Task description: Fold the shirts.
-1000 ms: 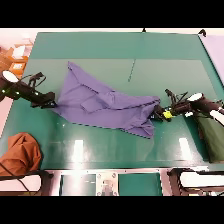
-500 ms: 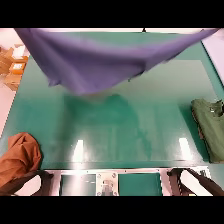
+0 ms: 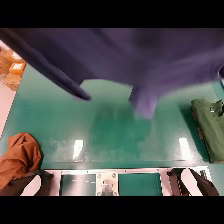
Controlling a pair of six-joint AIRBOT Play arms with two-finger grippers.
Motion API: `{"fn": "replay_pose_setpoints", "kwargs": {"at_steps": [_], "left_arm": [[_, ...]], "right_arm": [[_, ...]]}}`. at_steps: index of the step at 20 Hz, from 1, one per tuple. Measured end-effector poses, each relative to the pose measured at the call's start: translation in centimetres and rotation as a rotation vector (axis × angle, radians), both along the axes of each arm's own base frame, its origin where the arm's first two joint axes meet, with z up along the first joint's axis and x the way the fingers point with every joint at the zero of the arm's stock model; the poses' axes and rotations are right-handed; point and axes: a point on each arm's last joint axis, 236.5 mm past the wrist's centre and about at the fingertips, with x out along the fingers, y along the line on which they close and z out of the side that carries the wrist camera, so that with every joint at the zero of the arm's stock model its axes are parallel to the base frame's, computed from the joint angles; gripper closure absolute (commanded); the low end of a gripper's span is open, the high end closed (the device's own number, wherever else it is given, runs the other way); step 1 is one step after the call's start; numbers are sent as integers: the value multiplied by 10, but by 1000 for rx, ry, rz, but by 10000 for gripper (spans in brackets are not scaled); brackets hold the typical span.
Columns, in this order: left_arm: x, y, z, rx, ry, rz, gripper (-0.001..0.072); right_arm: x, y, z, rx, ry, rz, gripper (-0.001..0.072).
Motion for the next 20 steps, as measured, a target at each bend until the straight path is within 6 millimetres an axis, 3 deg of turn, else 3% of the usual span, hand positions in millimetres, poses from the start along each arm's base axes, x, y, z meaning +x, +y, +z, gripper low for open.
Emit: {"fn": "replay_pose_setpoints", "kwargs": {"at_steps": [3,6,9,14,16,18,19,20], "left_arm": [[27,5,-33,-17,104,-2,680],[78,10,-94,-48,281,-35,680],[136,10,-178,-103,491,-106,680],[230,11,-337,-214,804,-164,680],[260,-2,-384,-256,846,-188,681],[289,-14,-419,-299,845,-172,680],[301,-17,-436,-312,846,-155,679],[311,-19,-450,-319,846,-137,679]], "right_arm": [[26,-19,-17,57,50,5,698],[84,-44,-69,157,192,53,697],[157,-55,-154,264,393,130,697],[268,-55,-323,435,723,197,697],[297,-54,-388,490,832,193,698],[315,-53,-440,544,917,186,696],[320,-52,-465,565,960,182,675],[323,-52,-485,582,995,180,571]]}}
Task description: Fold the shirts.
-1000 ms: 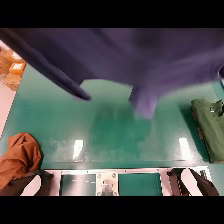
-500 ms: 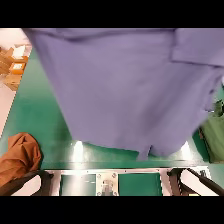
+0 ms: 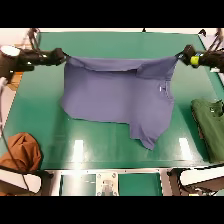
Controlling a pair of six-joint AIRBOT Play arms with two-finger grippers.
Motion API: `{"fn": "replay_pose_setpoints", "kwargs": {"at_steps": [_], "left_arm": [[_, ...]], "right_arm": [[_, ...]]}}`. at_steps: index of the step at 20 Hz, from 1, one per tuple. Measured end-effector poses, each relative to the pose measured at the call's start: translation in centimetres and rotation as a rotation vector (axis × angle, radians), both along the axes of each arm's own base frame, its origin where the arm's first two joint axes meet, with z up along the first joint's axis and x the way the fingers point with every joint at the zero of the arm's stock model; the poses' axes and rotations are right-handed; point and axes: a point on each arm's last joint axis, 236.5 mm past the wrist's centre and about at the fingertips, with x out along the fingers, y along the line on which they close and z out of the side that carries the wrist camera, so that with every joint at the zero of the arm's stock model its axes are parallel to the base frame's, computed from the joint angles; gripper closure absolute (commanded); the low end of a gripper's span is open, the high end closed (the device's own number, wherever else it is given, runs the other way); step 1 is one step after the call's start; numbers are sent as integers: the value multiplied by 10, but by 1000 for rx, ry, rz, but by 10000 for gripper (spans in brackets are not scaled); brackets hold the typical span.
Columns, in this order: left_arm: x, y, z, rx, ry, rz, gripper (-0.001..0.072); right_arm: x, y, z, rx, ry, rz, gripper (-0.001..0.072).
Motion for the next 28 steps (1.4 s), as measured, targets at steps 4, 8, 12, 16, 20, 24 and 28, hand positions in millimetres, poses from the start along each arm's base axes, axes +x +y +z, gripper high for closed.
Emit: {"fn": "replay_pose_setpoints", "kwargs": {"at_steps": [4,8,12,16,20,24,28], "left_arm": [[14,3,-27,-4,18,20,87],[1,43,-17,-12,80,-24,88],[-46,84,-47,45,299,-79,89],[-95,102,-93,91,519,-120,89],[-132,105,-124,98,664,-150,157],[-156,101,-144,81,755,-170,168],[-172,98,-159,68,811,-173,168]], "right_arm": [[-11,-1,-46,43,124,40,511],[-57,-23,-67,101,283,77,512],[-142,-28,-96,128,490,71,267],[-232,-27,-137,154,688,-44,265],[-277,-1,-181,198,786,-90,323],[-278,28,-202,240,771,-71,696],[-267,26,-205,211,723,-52,697]]}}
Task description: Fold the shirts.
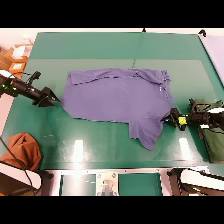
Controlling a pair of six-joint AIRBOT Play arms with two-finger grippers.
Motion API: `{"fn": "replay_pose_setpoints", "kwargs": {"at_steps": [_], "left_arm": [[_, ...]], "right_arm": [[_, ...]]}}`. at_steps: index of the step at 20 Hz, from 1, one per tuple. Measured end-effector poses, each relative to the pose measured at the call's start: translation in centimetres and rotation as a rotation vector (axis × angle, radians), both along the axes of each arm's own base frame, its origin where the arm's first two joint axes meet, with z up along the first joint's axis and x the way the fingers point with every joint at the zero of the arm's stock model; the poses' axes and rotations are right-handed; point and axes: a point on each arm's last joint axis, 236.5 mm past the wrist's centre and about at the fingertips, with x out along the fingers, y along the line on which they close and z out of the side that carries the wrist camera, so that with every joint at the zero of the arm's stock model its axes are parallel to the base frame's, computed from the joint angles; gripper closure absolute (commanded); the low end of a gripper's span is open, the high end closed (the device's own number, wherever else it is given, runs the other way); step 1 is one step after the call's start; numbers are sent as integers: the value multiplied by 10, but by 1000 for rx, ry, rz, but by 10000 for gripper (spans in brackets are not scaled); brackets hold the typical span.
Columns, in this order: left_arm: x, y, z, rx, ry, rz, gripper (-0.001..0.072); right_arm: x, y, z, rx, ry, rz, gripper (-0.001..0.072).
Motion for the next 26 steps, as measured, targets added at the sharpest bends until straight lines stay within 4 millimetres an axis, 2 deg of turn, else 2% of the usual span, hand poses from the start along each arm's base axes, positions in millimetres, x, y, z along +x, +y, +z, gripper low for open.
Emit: {"fn": "replay_pose_setpoints", "kwargs": {"at_steps": [3,5,7,9,11,12,15,17,18,19,20,21,23,24,26], "left_arm": [[1,2,-7,16,-4,15,168],[0,-5,-13,20,-1,12,167],[-9,-23,-21,7,25,-16,168],[-23,-54,-26,-38,56,-64,172],[-37,-79,-33,-47,77,-125,606],[-41,-86,-38,-36,79,-148,678],[-43,-106,-36,-38,63,-194,681],[-40,-116,-16,-65,39,-222,681],[-35,-119,-1,-69,12,-234,681],[-27,-120,19,-68,-32,-242,681],[-17,-122,48,-64,-102,-247,681],[-7,-122,78,-54,-180,-251,681],[13,-124,160,-23,-395,-253,681],[18,-124,209,-1,-519,-248,680],[14,-124,307,39,-773,-235,680]], "right_arm": [[16,-24,5,-59,-43,-26,697],[21,-31,8,-79,-58,-28,697],[24,-32,10,-84,-66,-25,697],[27,-29,13,-80,-73,-16,696],[29,-26,14,-78,-76,-10,697],[29,-25,14,-74,-77,-7,697],[31,-21,21,-66,-88,3,698],[42,-21,41,-62,-140,11,698],[51,-20,59,-59,-185,17,697],[64,-21,86,-63,-252,25,698],[77,-22,117,-73,-329,31,698],[91,-24,158,-94,-427,38,698],[110,-25,252,-161,-644,61,697],[114,-24,301,-207,-753,74,698],[106,-17,402,-309,-971,100,697]]}}
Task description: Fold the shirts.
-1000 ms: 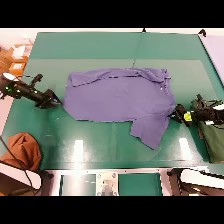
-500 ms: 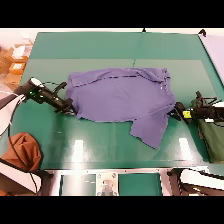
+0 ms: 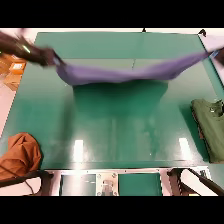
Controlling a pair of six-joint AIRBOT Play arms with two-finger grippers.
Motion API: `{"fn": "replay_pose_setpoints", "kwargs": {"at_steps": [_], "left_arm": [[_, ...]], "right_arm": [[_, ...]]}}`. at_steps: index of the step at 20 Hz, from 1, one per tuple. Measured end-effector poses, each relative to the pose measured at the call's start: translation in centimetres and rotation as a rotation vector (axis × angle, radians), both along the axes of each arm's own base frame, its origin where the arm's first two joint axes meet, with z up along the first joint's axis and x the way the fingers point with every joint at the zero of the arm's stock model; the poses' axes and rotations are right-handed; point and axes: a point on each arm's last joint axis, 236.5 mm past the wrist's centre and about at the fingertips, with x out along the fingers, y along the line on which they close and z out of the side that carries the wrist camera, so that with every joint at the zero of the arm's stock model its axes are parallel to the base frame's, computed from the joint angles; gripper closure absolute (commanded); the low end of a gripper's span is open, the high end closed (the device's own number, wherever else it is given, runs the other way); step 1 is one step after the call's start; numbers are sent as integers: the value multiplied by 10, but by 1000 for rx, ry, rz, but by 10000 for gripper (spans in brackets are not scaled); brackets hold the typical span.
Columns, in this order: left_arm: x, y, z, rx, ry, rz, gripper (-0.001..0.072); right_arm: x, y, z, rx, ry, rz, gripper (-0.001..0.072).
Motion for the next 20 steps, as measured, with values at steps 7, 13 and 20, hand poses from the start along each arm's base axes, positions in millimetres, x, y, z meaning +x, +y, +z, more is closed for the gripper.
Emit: {"fn": "replay_pose_setpoints", "kwargs": {"at_steps": [7,13,20], "left_arm": [[-118,2,239,-37,-699,106,680],[-126,23,230,39,-696,190,680],[-4,32,89,84,-348,186,680]], "right_arm": [[-113,32,238,-298,-586,-129,697],[-134,29,252,-362,-626,-193,697],[-30,-2,112,-138,-312,-94,697]]}}
